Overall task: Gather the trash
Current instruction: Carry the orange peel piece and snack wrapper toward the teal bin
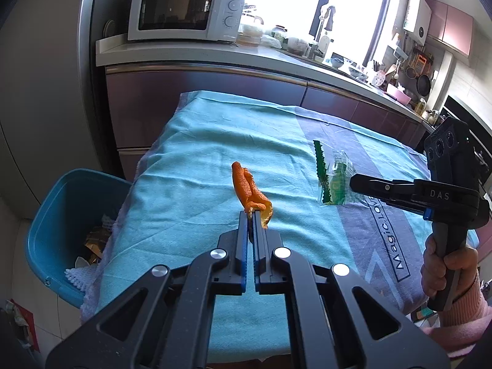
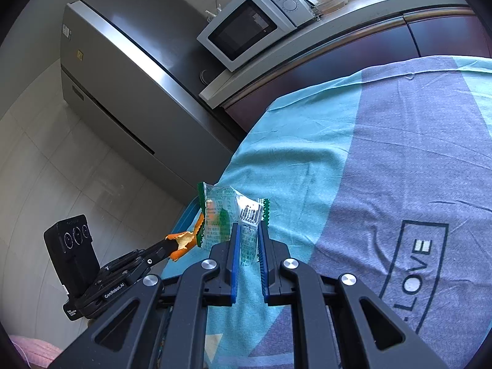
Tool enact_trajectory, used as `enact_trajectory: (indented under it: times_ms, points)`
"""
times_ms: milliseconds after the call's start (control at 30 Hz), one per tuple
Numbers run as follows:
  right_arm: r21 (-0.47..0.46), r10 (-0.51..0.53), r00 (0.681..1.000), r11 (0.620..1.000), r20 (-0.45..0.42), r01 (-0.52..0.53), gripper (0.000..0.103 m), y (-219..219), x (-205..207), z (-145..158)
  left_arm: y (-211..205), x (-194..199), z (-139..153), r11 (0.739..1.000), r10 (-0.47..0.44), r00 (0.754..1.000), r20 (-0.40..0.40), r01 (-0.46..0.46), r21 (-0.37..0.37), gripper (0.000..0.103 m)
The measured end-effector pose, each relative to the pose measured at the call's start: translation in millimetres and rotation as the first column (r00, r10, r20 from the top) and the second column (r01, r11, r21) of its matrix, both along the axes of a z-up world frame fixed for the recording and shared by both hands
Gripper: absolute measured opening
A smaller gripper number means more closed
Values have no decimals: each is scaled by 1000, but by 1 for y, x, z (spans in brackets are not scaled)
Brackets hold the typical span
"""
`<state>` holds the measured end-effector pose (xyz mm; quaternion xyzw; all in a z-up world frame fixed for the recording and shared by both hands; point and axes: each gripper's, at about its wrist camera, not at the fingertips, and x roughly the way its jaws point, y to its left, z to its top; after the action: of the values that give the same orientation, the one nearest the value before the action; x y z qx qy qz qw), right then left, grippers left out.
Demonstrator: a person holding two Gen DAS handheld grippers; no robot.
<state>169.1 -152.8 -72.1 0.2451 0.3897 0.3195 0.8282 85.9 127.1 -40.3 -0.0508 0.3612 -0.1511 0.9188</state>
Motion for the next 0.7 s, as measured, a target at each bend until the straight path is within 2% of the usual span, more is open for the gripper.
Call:
enact_trajectory:
  times_ms: [700]
  points:
    - [12,85,996,996,-8,-85,10,37,8,-2,30,-7,2,998,65,998,6,-65,0,3]
